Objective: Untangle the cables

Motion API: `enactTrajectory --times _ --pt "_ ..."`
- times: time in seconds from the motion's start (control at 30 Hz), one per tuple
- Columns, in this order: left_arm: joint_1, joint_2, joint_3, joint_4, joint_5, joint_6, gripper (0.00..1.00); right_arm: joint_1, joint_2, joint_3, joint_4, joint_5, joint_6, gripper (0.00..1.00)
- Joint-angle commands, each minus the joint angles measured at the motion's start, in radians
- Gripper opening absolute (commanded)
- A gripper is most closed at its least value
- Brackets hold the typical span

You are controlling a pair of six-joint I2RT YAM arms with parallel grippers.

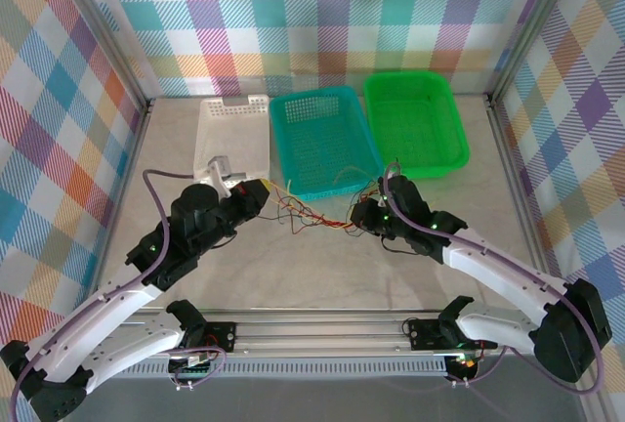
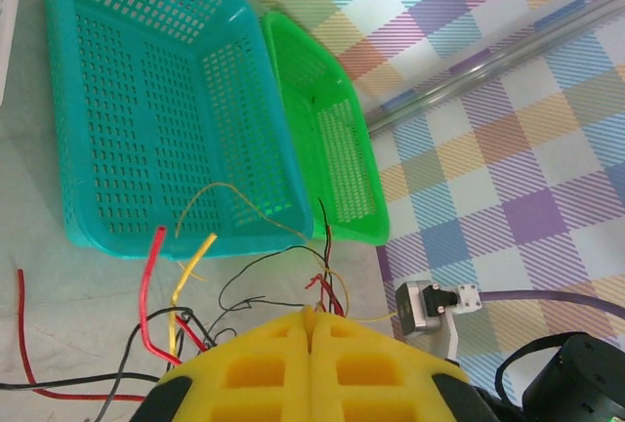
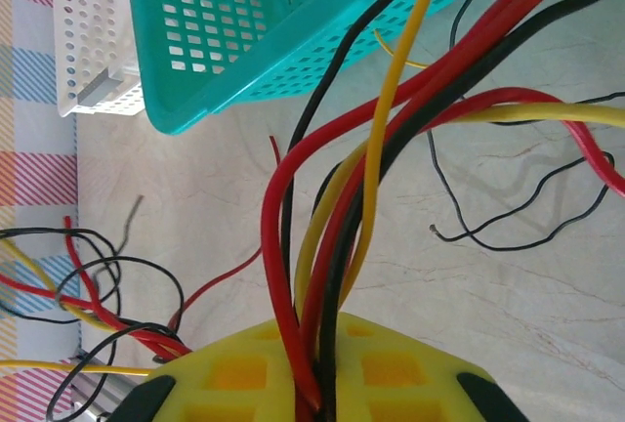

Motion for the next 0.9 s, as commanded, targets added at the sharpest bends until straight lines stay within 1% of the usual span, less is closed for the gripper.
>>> enactTrajectory --times 0.0,0.03,0.1,0.23,0.3,0.33,0.37,0.47,0.63,0.7,0.77,0.83,0.87 --pt "-0.005 0.004 0.040 0.002 0.005 0.028 0.00 -0.011 0.021 -0.027 -0.001 0.019 -0.023 0.17" --pt "-0.004 0.007 0.040 0.000 0.008 0.030 0.00 -0.013 0.028 -0.029 0.000 0.019 -0.021 0.20" --pt "-0.006 0.013 0.046 -0.007 0.012 0.036 0.00 -0.013 0.034 -0.035 0.003 0.016 -0.019 0.29" --pt "-0.005 0.028 0.060 -0.020 0.014 0.054 0.00 -0.015 0.021 -0.038 -0.001 0.016 -0.023 0.41" --pt "-0.006 0.037 0.066 -0.021 0.019 0.060 0.00 -0.016 0.001 -0.036 -0.019 0.028 -0.030 0.50" --pt "-0.006 0.042 0.071 -0.057 0.024 0.061 0.00 -0.016 -0.011 -0.035 -0.029 0.041 -0.032 0.55" --pt "-0.005 0.046 0.073 -0.061 0.029 0.061 0.00 -0.017 -0.024 -0.037 -0.039 0.055 -0.038 0.58" --pt "-0.005 0.056 0.077 -0.064 0.052 0.062 0.00 -0.025 -0.055 -0.048 -0.067 0.097 -0.047 0.61" --pt "-0.006 0.057 0.081 -0.065 0.089 0.054 0.00 -0.060 -0.057 -0.079 -0.048 0.109 -0.061 0.59" --pt "-0.005 0.048 0.079 -0.056 0.111 0.045 0.00 -0.072 -0.033 -0.087 -0.011 0.075 -0.073 0.57" --pt "-0.005 0.039 0.078 -0.043 0.133 0.035 0.00 -0.072 -0.009 -0.091 0.061 0.007 -0.086 0.54" --pt "-0.005 0.026 0.074 -0.038 0.151 0.026 0.00 -0.070 0.007 -0.106 0.179 -0.085 -0.098 0.53" --pt "-0.006 0.022 0.072 -0.007 0.159 0.025 0.00 -0.069 0.012 -0.117 0.230 -0.113 -0.093 0.53"
